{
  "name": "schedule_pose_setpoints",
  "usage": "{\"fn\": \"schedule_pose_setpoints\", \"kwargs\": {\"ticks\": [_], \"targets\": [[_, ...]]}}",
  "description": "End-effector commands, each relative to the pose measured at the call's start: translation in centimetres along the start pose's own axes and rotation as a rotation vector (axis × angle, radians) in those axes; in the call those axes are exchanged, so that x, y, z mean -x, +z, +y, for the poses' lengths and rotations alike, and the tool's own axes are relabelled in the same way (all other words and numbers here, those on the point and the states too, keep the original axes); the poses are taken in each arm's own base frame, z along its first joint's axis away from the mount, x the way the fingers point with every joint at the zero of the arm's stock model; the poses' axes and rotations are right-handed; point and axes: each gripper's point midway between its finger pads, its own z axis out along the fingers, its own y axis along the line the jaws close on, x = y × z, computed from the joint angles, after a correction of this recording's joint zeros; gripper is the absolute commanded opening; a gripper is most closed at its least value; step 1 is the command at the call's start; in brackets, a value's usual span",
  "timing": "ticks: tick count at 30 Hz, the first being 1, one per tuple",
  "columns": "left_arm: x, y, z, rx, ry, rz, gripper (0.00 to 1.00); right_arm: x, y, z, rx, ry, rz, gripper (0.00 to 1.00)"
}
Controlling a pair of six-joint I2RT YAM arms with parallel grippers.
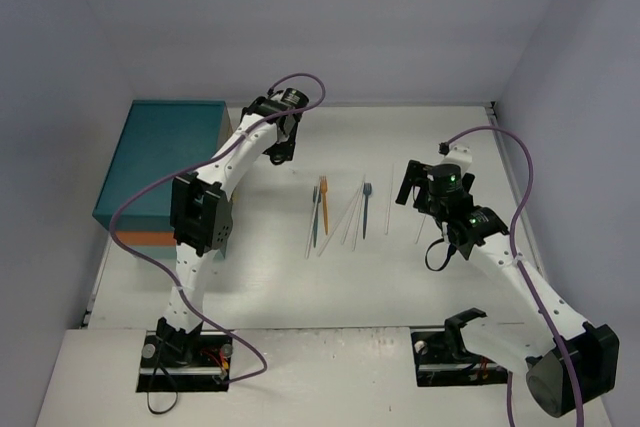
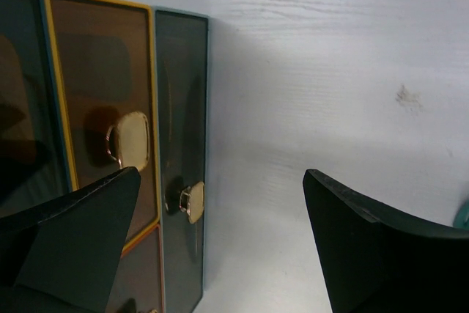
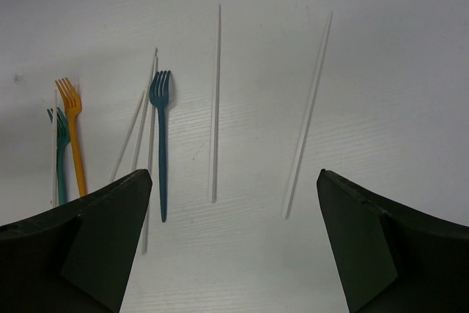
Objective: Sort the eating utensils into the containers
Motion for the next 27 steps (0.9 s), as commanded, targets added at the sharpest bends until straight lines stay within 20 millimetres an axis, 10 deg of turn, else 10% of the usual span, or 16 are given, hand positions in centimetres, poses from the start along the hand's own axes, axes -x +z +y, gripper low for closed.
{"fn": "schedule_pose_setpoints", "kwargs": {"ticks": [1,27], "targets": [[3.5,-2.5,2.7,0.029,-0.051,-0.106,0.94,1.2,0.0,0.5,0.022,0.005,-0.034,0.94],[0.1,2.3,2.4,0.011,-0.073,0.049,0.95,0.8,0.6,0.5,0.013,-0.016,-0.01,0.95]]}}
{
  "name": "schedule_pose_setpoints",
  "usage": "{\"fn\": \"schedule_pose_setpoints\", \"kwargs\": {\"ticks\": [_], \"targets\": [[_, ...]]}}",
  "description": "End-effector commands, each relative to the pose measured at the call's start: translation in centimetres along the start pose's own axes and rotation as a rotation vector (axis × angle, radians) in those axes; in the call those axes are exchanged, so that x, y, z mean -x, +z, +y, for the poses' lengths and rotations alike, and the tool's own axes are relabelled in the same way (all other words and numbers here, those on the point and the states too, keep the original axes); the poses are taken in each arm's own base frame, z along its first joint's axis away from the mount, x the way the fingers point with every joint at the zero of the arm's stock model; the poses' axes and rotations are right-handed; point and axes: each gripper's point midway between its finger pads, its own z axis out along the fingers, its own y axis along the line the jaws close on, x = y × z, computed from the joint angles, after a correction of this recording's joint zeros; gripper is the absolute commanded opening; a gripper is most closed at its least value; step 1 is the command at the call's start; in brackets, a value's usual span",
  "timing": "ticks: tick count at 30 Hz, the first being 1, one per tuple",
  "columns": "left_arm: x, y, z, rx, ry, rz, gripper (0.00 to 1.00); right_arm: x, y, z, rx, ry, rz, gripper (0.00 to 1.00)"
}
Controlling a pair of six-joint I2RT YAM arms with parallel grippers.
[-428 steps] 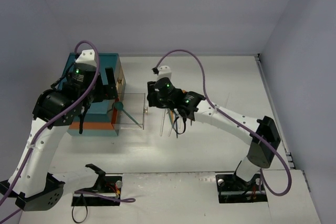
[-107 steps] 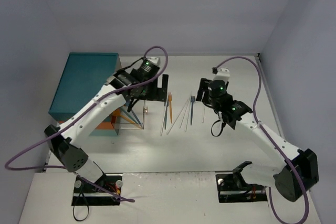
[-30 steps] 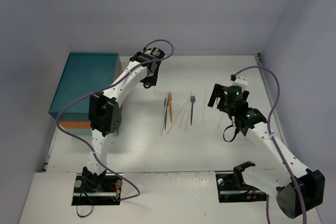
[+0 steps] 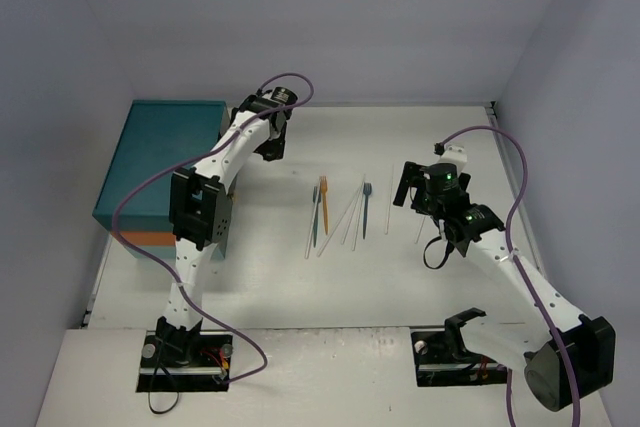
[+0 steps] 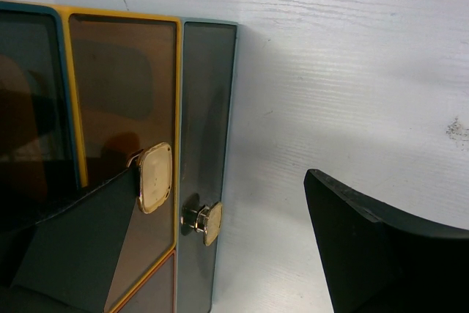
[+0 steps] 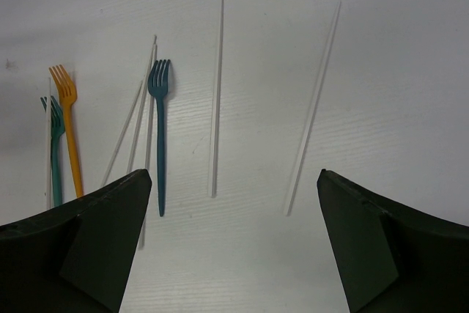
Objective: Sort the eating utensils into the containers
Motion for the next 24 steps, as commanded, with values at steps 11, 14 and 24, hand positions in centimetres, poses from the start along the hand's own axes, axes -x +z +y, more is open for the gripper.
{"fn": "schedule_pose_setpoints", "kwargs": {"ticks": [11,14,24], "targets": [[-0.4,-2.6,-3.0,-0.196,-0.103,0.033,0.95,3.3,-1.0,0.4,0.018,0.007,-0.096,1.0],[-0.3,-3.4,-4.2,-0.239,-0.111,0.031,0.95,4.0,-1.7,0.5,0.025,0.011,-0.121,1.0],[0.6,-6.8,-8.1,-0.37,-0.136,0.004,0.95,5.5,-2.9,0.3,0.022,0.008,-0.16,1.0]]}}
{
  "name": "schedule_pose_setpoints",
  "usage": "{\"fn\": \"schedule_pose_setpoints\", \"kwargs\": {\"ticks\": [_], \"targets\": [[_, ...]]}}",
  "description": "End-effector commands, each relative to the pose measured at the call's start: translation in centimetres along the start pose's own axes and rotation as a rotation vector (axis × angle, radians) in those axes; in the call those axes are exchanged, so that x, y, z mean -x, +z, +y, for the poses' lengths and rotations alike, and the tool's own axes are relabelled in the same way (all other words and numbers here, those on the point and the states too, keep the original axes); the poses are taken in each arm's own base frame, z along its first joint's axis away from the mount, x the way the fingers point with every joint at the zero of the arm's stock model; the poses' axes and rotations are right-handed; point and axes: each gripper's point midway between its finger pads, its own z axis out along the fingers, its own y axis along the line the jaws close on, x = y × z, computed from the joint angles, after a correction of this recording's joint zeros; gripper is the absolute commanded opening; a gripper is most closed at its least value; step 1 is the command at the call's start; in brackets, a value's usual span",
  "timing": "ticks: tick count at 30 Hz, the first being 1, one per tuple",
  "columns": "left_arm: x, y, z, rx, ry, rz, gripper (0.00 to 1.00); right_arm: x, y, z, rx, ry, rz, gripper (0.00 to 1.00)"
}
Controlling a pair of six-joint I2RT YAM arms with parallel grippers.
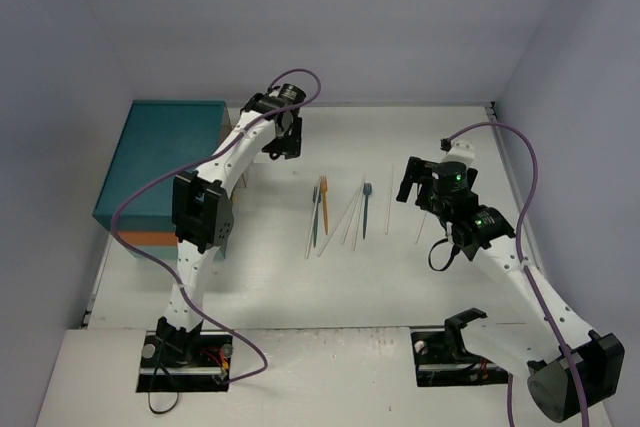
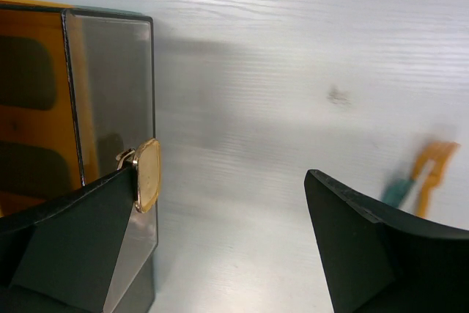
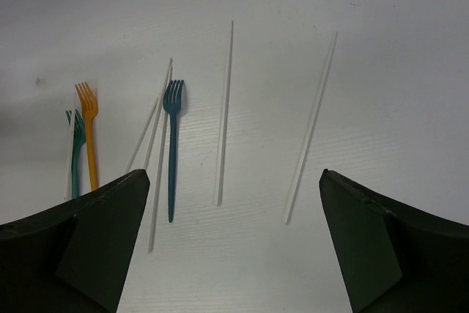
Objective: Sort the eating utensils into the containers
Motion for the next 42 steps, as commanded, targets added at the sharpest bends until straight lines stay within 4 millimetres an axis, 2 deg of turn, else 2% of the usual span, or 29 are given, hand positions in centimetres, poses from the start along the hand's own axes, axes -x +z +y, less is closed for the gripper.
{"fn": "schedule_pose_setpoints", "kwargs": {"ticks": [1,12,19,27,36,42], "targets": [[0.2,-3.4,-4.4,-0.179,-0.075,0.0,0.95,3.3,-1.0,0.0,-0.009,0.013,-0.095,1.0],[0.3,-5.7,-8.1,-0.301,-0.095,-0.004,0.95,3.3,-1.3,-0.2,-0.014,0.008,-0.097,1.0],[0.4,-6.9,-9.1,-0.345,-0.107,-0.007,0.95,3.3,-1.3,-0.3,-0.015,0.008,-0.097,1.0],[1.1,-7.7,-8.4,-0.326,-0.123,-0.042,0.95,3.1,-1.3,-0.3,-0.014,0.003,-0.091,1.0],[1.3,-6.2,-7.7,-0.243,0.006,-0.084,0.95,2.7,-1.1,-0.3,-0.012,-0.003,-0.081,1.0],[1.9,-5.3,-6.4,-0.156,0.083,-0.123,0.95,2.4,-0.9,-0.2,-0.008,-0.004,-0.068,1.0]]}}
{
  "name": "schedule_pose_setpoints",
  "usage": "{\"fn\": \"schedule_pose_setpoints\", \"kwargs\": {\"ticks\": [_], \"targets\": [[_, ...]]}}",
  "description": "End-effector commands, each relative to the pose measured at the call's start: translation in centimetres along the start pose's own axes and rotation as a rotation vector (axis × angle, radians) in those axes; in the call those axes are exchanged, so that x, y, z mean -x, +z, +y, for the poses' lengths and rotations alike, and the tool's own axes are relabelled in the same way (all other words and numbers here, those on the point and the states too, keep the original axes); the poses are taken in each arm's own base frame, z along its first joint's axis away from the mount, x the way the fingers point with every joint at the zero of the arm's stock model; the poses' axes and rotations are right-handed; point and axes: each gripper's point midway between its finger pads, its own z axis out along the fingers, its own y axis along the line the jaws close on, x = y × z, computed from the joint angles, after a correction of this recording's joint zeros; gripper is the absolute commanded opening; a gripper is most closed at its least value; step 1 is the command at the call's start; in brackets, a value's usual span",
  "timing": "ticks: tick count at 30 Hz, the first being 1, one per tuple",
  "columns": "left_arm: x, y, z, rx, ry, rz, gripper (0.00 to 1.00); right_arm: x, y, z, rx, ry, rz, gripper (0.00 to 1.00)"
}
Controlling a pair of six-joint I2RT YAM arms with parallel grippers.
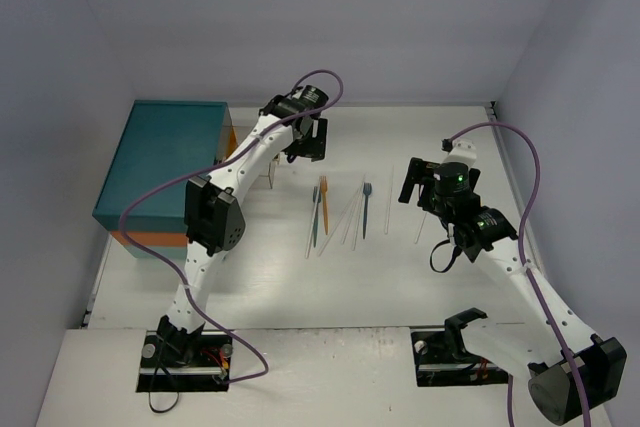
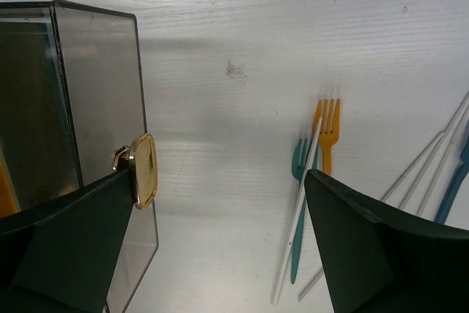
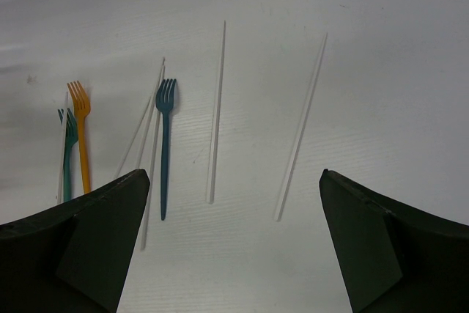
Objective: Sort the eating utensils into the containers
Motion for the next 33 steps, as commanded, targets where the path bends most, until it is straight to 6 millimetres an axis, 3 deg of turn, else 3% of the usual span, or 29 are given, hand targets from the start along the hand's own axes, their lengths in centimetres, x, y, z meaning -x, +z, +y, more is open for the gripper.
{"fn": "schedule_pose_setpoints", "kwargs": {"ticks": [1,8,25,33], "targets": [[2.5,-2.2,0.2,0.012,0.069,-0.102,0.95,2.1,-0.3,0.2,0.004,0.015,-0.059,1.0],[2.3,-1.2,0.7,0.048,0.103,-0.096,0.95,1.8,0.0,0.3,0.003,0.014,-0.045,1.0],[3.8,-2.5,0.8,0.05,0.055,-0.152,0.95,1.1,0.4,0.4,0.008,0.013,-0.021,1.0],[3.5,-2.6,2.2,0.165,0.052,-0.175,0.95,1.0,0.3,0.5,0.013,0.014,-0.02,1.0]]}}
